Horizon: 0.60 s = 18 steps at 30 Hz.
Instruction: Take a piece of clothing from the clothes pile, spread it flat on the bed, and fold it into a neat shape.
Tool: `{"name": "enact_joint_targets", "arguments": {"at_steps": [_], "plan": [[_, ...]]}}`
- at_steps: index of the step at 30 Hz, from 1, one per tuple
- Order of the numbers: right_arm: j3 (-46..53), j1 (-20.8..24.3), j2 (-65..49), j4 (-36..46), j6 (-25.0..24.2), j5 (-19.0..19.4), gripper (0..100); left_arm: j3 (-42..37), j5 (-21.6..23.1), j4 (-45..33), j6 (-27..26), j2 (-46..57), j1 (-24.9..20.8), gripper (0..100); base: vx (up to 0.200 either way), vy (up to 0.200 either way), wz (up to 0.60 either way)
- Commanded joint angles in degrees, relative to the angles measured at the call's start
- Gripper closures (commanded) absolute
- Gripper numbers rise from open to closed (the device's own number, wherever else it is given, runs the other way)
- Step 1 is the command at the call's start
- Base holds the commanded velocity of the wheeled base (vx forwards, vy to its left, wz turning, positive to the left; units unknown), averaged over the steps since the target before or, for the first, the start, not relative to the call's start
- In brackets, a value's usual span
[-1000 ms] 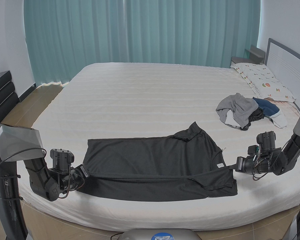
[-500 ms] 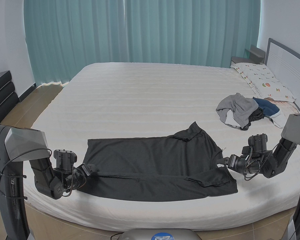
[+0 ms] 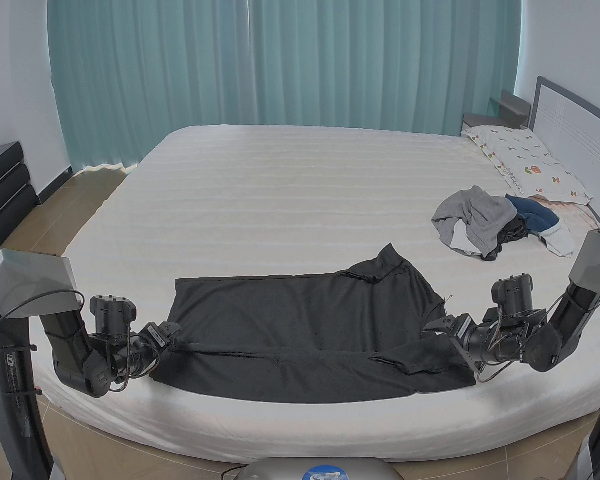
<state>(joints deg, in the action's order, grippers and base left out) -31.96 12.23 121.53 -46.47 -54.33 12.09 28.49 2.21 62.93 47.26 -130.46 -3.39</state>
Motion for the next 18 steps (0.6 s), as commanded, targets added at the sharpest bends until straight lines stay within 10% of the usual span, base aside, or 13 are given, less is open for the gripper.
{"name": "enact_joint_targets", "arguments": {"at_steps": [1, 18], "plan": [[0.6, 3.7, 4.4, -0.4, -0.9, -3.3, 0, -1.8, 2.2, 0.0, 3.5, 3.1, 0.6, 0, 0.000, 0.000, 0.00], [-2.6, 6.9, 9.6, -4.5, -1.1, -13.4, 0, -1.9, 2.3, 0.5, 3.9, 2.5, 0.6, 0, 0.000, 0.000, 0.00]]}}
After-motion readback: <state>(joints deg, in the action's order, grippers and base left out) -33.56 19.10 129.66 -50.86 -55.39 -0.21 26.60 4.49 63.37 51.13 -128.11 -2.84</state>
